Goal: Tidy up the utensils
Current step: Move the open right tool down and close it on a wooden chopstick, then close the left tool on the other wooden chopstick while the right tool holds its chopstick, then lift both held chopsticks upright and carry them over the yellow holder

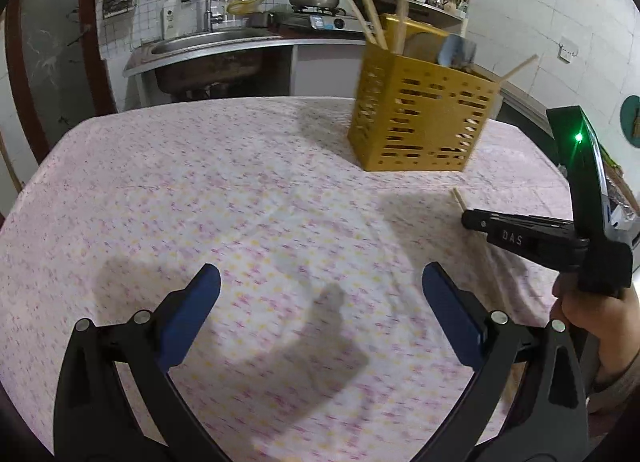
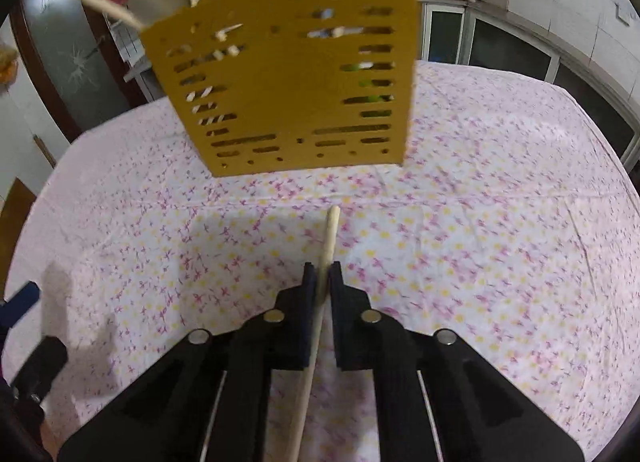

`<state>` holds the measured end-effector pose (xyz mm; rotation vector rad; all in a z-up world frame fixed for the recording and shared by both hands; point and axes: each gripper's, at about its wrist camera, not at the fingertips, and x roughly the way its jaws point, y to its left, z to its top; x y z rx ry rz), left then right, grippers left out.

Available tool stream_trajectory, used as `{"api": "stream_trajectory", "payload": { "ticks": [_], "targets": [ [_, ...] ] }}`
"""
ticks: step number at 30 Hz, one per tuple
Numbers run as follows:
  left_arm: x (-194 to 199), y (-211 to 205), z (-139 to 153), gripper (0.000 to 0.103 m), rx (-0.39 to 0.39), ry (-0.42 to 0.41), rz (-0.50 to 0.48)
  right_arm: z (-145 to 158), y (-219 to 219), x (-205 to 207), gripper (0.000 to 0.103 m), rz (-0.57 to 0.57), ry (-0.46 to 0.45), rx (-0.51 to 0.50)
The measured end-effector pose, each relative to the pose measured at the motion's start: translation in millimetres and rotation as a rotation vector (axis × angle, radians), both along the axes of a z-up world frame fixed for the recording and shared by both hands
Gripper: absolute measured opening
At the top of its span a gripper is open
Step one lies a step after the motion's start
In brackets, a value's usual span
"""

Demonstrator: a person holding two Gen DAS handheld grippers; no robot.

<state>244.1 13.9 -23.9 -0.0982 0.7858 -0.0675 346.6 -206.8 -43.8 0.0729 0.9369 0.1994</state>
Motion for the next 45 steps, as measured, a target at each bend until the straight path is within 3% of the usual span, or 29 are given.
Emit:
{"api": "stream_trajectory", "payload": {
  "ticks": [7, 9, 13, 16, 18, 19, 20, 23, 25, 27, 33, 37, 45],
  "targets": [
    [-5, -52, -3, 0.096, -0.057, 0.07, -0.071, 17, -45, -19, 0.006, -0.045, -0.048, -0.032],
    [-6, -66, -5, 0.091, -0.063, 0.081, -0.09, 19, -63, -25, 0.006, -0.073, -0.051, -0.03],
    [-4, -99, -16, 0.065, -0.043, 0.121, -0.136, 21, -82, -33, 0.006, -0.112, -0.059, -0.023],
    [1, -114, -23, 0.054, -0.022, 0.157, -0.141, 19, -92, -39, 0.006, -0.123, -0.064, -0.033],
    [6, -121, -29, 0.037, -0.021, 0.2, -0.154, 17, -99, -39, 0.006, -0.124, -0.065, -0.031],
    [8, -123, -33, 0.024, -0.026, 0.222, -0.164, 15, -101, -42, 0.006, -0.126, -0.065, -0.029],
    [12, -127, -38, 0.021, -0.017, 0.248, -0.175, 14, -102, -41, 0.006, -0.128, -0.065, -0.026],
    [14, -137, -39, 0.019, 0.058, 0.237, -0.187, 12, -103, -41, 0.006, -0.131, -0.063, -0.02],
    [19, -140, -38, 0.017, 0.066, 0.251, -0.183, 11, -101, -41, 0.006, -0.13, -0.061, -0.02],
    [24, -140, -38, 0.009, 0.068, 0.263, -0.182, 10, -97, -41, 0.006, -0.124, -0.062, -0.019],
    [36, -130, -36, 0.006, -0.016, 0.276, -0.209, 15, -97, -53, 0.006, -0.121, -0.079, -0.008],
    [33, -116, -18, 0.004, -0.061, 0.227, -0.22, 25, -97, -62, 0.006, -0.119, -0.107, 0.014],
    [20, -87, 45, 0.004, -0.096, 0.05, -0.226, 67, -91, -81, 0.006, -0.099, -0.227, 0.108]
  ]
}}
